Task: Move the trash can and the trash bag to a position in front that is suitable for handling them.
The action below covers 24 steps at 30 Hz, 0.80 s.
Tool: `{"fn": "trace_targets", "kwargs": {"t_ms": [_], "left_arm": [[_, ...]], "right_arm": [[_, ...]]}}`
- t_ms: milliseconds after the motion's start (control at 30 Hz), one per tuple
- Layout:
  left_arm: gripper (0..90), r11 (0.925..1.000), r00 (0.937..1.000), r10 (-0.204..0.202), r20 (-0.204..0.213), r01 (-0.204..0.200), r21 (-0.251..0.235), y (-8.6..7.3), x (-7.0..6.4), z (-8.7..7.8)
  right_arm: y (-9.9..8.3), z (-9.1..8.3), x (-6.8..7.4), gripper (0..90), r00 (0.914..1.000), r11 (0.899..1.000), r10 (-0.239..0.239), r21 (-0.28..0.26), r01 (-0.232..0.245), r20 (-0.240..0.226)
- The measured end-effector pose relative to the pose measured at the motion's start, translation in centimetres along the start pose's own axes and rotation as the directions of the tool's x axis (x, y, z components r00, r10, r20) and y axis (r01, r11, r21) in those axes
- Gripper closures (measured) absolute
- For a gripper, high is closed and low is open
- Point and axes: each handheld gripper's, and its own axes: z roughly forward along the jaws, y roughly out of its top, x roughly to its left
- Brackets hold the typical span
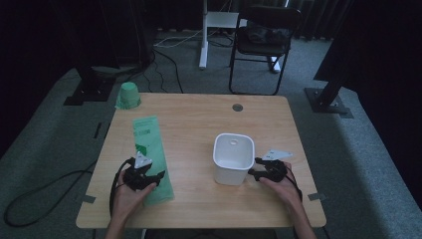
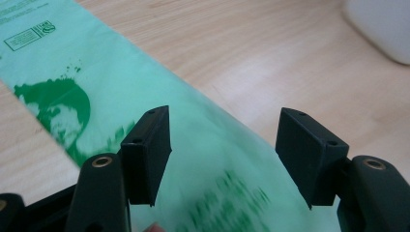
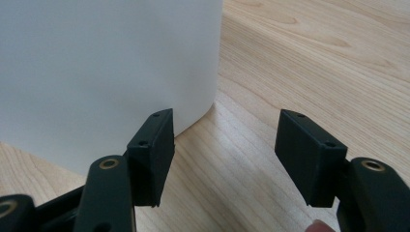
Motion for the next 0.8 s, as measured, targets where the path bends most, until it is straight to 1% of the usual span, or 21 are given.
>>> {"fn": "trace_targets", "kwargs": {"t_ms": [33, 67, 200, 300, 367, 567, 600, 633, 767, 800], "left_arm": [[38.3, 1.0, 0.9998, 0.002, -0.017, -0.002, 0.007, 0.4, 0.1, 0.7], [38.3, 0.9999, 0.9995, -0.004, -0.031, 0.004, 0.015, 0.7, 0.3, 1.4], [37.9, 0.9992, 0.9973, -0.015, -0.072, 0.018, 0.035, 1.9, 0.6, 3.9], [37.6, 0.9988, 0.9941, -0.034, -0.103, 0.037, 0.031, 2.5, 0.8, 5.0], [37.7, 0.9984, 0.9909, -0.04, -0.129, 0.045, 0.035, 2.7, 1.0, 5.5], [38.1, 0.9964, 0.9883, -0.063, -0.139, 0.07, 0.048, 2.4, 1.6, 6.3], [40.5, 0.996, 0.9878, -0.065, -0.141, 0.073, 0.051, 2.4, 1.7, 6.3], [40.5, 0.9958, 0.9883, -0.067, -0.137, 0.075, 0.053, 2.3, 1.8, 6.4], [48.0, 0.9951, 0.9909, -0.064, -0.119, 0.072, 0.067, 2.1, 2.2, 6.5], [49.5, 0.9956, 0.992, -0.063, -0.11, 0.07, 0.062, 2.0, 2.2, 6.6]], "right_arm": [[0.0, 0.0, 0.0, 39.0, 1.0, 1.0, 0.0, 0.0, 0.0, -0.001], [0.0, 0.1, 0.0, 39.0, 1.0, 1.0, 0.0, -0.002, 0.0, -0.002], [0.2, 0.3, 0.1, 39.0, 1.0, 1.0, -0.001, -0.001, 0.001, -0.006], [0.3, 0.3, 0.1, 38.9, 1.0, 1.0, 0.001, -0.003, -0.001, -0.007], [0.3, 0.3, 0.1, 38.9, 1.0, 1.0, -0.001, -0.006, 0.0, -0.009], [0.4, 0.4, 0.0, 38.9, 0.9999, 1.0, 0.002, -0.01, -0.003, -0.011], [0.4, 0.4, 0.0, 38.9, 0.9999, 1.0, 0.003, -0.009, -0.003, -0.011], [0.4, 0.4, 0.0, 38.9, 0.9999, 1.0, 0.003, -0.009, -0.003, -0.011], [0.5, 0.6, 0.0, 38.9, 0.9998, 1.0, 0.007, -0.009, -0.007, -0.018], [0.5, 0.7, 0.1, 38.9, 0.9998, 1.0, 0.008, -0.008, -0.009, -0.018]]}}
